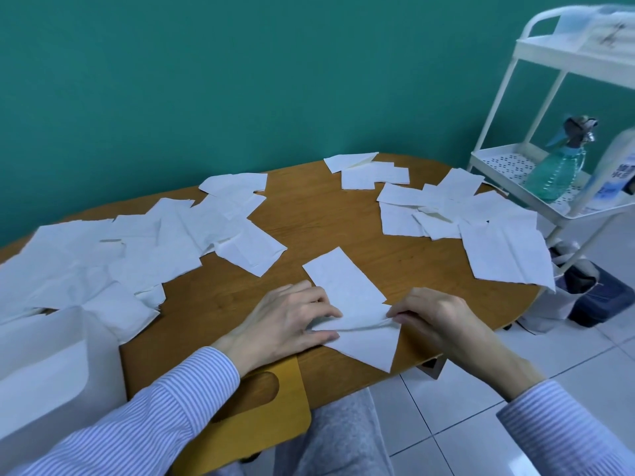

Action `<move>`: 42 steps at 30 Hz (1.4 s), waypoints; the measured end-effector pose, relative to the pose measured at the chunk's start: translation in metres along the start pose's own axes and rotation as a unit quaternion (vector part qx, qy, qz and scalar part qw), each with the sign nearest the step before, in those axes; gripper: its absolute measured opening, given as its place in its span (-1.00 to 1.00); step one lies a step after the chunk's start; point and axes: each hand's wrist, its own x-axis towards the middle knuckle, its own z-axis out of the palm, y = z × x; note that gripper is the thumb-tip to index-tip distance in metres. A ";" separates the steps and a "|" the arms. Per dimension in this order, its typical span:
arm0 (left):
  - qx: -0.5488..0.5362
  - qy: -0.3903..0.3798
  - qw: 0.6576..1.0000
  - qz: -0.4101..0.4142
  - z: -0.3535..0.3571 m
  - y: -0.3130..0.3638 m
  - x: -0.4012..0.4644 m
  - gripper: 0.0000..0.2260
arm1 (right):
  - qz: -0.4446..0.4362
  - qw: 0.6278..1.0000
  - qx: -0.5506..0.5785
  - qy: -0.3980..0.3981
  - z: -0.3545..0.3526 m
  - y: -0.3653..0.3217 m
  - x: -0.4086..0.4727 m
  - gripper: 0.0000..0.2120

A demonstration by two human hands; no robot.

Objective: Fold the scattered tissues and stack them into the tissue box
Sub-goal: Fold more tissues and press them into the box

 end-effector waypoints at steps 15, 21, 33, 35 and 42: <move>0.010 0.029 0.999 0.040 -0.030 -0.010 0.003 -0.81 | 0.007 0.997 0.066 0.033 0.002 -0.027 0.002 -0.91; 0.023 -0.021 0.998 0.062 -0.015 -0.015 -0.018 -0.90 | 0.015 0.996 0.080 -0.019 0.031 -0.035 -0.017 -0.88; 0.038 -0.029 0.999 0.016 -0.006 -0.010 0.006 -0.67 | 0.045 0.994 -0.052 0.087 0.030 -0.026 -0.008 -0.70; 0.072 -0.073 0.994 0.039 -0.001 -0.008 0.009 -0.60 | 0.033 0.991 -0.125 0.042 0.036 -0.021 -0.007 -0.66; 0.072 -0.129 0.989 0.020 0.016 -0.010 0.001 -0.49 | 0.075 0.977 -0.196 -0.031 0.047 -0.007 -0.014 -0.62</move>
